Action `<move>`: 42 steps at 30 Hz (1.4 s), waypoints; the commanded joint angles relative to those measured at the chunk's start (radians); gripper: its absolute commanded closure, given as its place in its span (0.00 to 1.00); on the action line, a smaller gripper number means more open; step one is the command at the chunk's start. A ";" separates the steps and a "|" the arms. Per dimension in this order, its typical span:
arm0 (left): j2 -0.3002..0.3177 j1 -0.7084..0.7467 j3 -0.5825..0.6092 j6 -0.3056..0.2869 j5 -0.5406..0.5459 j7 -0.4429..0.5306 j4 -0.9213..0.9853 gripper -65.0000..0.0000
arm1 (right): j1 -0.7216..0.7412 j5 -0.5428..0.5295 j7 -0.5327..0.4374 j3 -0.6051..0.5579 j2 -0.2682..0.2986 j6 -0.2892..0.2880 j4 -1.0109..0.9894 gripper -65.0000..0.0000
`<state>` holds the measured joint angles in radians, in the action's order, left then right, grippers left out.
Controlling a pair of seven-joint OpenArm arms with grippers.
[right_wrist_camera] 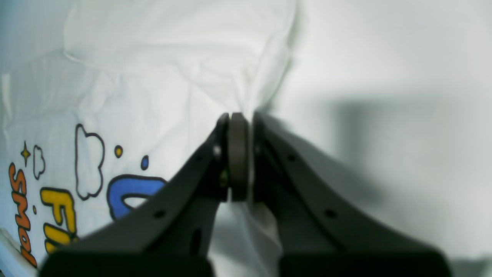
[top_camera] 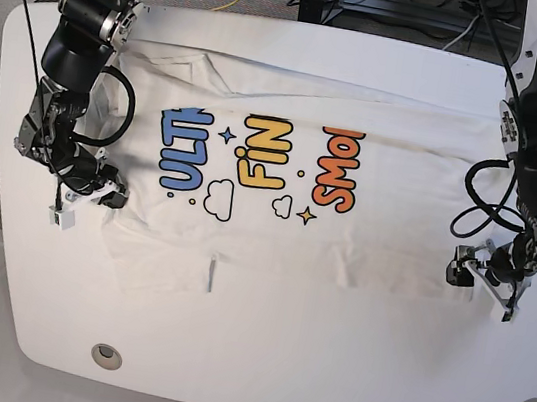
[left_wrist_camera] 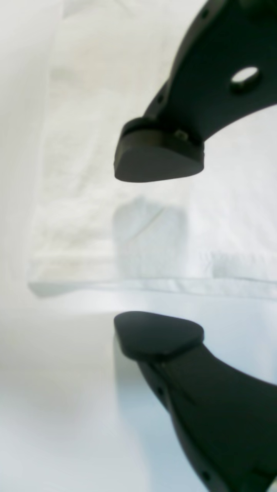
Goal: Fold the T-shirt properly
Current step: 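Close both grippers on the shirt's side edges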
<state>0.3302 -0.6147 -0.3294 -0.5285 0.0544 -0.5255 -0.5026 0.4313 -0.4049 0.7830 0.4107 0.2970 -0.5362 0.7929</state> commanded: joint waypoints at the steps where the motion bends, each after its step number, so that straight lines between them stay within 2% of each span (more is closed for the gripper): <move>1: -0.009 -0.009 -0.001 -0.020 -0.002 -0.060 0.011 0.24 | 0.015 0.015 0.035 -0.005 0.014 -0.001 0.010 1.00; 8: -0.018 -0.008 -0.003 -0.026 0.001 -0.073 0.022 0.24 | 0.013 0.014 0.043 -0.006 0.015 -0.002 0.010 1.00; 12: -0.027 0.001 -0.001 -0.008 0.002 -0.059 0.012 0.45 | 0.013 0.010 0.040 -0.006 0.012 0.000 0.012 1.00; 18: -0.031 0.002 0.000 -0.004 0.005 -0.012 0.014 0.92 | 0.012 0.013 0.040 -0.006 0.013 0.003 0.014 1.00; 20: -0.031 0.003 0.000 -0.007 0.005 0.003 0.016 1.00 | 0.011 0.013 0.041 -0.007 0.012 0.004 0.016 1.00; 28: -0.023 -0.004 0.005 -0.028 0.018 0.019 -0.009 1.00 | 0.013 0.007 0.038 -0.011 0.013 -0.003 0.022 1.00; 42: -0.014 0.004 0.014 -0.024 0.021 0.004 -0.077 1.00 | 0.014 0.000 0.029 -0.023 0.016 -0.009 0.043 1.00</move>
<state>0.3008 -0.5873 -0.3191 -0.5533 0.0765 -0.5190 -0.5545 0.4282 -0.4110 0.7982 0.3889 0.2989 -0.5426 0.8181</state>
